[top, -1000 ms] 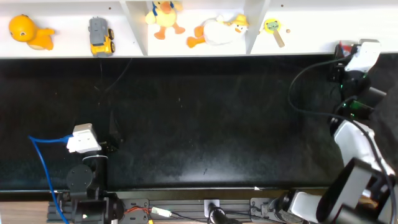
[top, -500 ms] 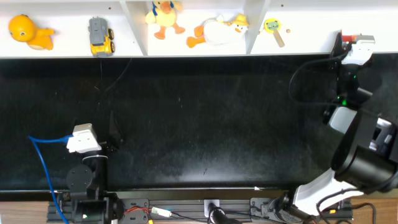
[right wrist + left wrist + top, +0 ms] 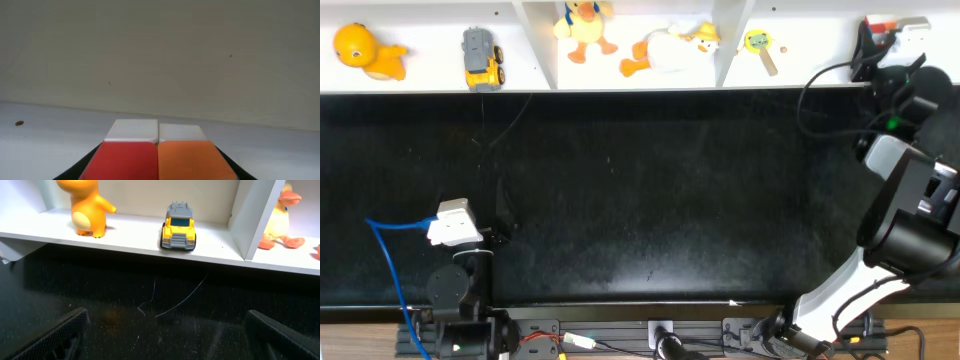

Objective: Store Toys

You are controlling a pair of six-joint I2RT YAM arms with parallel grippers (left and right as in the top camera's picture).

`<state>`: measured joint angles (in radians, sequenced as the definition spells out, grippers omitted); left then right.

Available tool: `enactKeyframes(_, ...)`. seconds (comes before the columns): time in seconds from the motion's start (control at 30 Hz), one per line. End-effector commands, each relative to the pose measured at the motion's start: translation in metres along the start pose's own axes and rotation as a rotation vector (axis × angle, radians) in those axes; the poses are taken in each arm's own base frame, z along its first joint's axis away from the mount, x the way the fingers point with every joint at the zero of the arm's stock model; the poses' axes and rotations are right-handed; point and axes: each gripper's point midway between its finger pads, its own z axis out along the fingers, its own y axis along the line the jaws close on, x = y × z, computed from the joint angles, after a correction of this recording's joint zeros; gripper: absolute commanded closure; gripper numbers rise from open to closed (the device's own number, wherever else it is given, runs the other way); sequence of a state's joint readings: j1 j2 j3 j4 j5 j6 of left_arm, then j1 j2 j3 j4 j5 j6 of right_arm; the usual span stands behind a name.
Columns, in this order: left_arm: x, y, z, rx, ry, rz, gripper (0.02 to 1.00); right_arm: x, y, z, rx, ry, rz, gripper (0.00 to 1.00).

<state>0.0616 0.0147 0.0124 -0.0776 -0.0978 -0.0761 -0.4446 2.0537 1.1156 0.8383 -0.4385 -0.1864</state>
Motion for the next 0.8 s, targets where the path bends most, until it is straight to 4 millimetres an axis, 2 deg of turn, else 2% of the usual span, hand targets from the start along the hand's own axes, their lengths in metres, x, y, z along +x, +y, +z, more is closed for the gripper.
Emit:
enactKeyframes(0.03,-0.001,0.001,0.000,-0.003,-0.009,-0.005,0.020,0.001,0.007,0.009,-0.063,-0.001,0.014,0.956)
enactKeyframes(0.2,-0.001,0.001,0.000,-0.003,-0.009,-0.005,0.020,0.016,0.009,0.010,-0.074,0.039,0.036,0.956)
enactKeyframes(0.37,-0.001,0.001,0.000,-0.003,-0.009,-0.005,0.020,0.022,0.011,0.010,-0.077,0.061,0.044,0.952)
enactKeyframes(0.4,-0.001,0.001,0.000,-0.003,-0.009,-0.005,0.020,0.023,0.011,0.010,-0.077,0.064,0.046,0.882)
enactKeyframes(0.47,-0.001,0.001,0.000,-0.003,-0.009,-0.005,0.023,0.026,0.011,0.010,-0.078,0.075,0.067,0.625)
enactKeyframes(0.53,-0.001,0.001,0.000,-0.003,-0.009,-0.005,0.020,0.029,0.012,0.009,-0.078,0.087,0.084,0.463)
enactKeyframes(0.57,-0.001,0.001,0.000,-0.003,-0.009,-0.005,0.020,0.031,0.012,0.009,-0.079,0.095,0.089,0.312)
enactKeyframes(0.6,-0.001,0.001,0.000,-0.003,-0.009,-0.005,0.020,0.032,0.012,0.009,-0.080,0.102,0.093,0.233)
enactKeyframes(0.63,-0.001,0.001,0.000,-0.003,-0.009,-0.005,0.020,0.034,0.012,0.009,-0.080,0.108,0.096,0.003)
enactKeyframes(0.8,-0.001,0.001,0.000,-0.003,-0.009,-0.005,0.020,0.038,0.014,0.005,-0.080,0.159,0.160,0.003)
